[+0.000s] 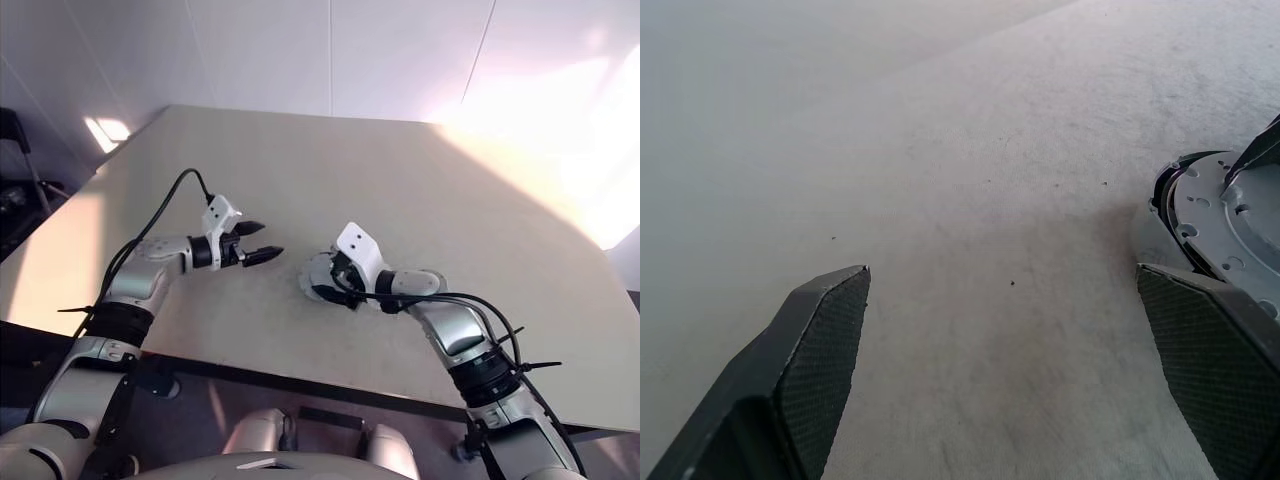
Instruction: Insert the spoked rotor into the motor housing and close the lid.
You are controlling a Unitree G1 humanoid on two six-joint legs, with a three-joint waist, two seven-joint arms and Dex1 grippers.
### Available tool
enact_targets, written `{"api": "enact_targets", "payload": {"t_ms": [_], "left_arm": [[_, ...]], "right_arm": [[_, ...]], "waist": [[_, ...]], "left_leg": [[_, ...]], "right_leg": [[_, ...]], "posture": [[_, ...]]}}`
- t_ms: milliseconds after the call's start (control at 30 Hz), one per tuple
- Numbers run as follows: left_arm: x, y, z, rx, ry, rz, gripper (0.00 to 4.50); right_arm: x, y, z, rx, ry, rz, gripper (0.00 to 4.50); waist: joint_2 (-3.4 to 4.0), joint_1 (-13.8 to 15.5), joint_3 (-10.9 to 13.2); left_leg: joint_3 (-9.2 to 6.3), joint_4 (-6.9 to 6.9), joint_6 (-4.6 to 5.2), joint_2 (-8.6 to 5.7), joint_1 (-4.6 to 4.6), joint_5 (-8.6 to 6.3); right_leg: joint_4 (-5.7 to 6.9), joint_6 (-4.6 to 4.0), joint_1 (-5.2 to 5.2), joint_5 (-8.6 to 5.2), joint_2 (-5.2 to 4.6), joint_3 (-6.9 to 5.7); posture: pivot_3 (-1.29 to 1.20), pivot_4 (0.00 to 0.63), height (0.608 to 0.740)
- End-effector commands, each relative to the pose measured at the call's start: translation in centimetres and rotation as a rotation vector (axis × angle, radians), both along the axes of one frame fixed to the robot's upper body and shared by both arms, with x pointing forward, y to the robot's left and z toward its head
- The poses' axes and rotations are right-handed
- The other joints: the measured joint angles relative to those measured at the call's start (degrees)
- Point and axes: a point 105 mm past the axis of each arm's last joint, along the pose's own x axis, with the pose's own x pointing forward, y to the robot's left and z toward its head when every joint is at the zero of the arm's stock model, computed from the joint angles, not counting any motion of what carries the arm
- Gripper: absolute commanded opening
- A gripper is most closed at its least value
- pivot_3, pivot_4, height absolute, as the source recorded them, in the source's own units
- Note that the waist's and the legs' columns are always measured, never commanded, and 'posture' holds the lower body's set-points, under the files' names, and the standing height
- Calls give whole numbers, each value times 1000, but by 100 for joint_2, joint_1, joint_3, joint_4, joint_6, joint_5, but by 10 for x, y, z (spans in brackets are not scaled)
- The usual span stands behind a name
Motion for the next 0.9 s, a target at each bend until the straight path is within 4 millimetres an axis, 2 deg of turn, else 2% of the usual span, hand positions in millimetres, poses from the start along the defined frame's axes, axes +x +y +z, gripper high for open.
{"api": "enact_targets", "payload": {"t_ms": [33, 467, 900], "left_arm": [[2, 0, 12, -5, -51, -1, 4500], [2, -1, 10, 7, -47, -3, 4500], [1, 0, 9, 16, -49, 1, 4500]], "right_arm": [[5, 0, 19, 33, -70, 7, 3097], [17, 1, 28, 94, -55, -50, 3097], [15, -8, 4, -9, -29, -52, 3097]], "waist": [[0, 0, 0], [0, 0, 0], [0, 4, 0]], "left_leg": [[0, 0, 0, 0, 0, 0], [0, 0, -1, 0, -5, 1], [0, 3, -1, 0, -5, 1]], "right_leg": [[0, 0, 0, 0, 0, 0], [0, 0, -4, 0, 0, 0], [1, 0, -3, 0, 0, 0]], "posture": [[0, 0, 740], [0, 0, 740], [0, 0, 740]]}}
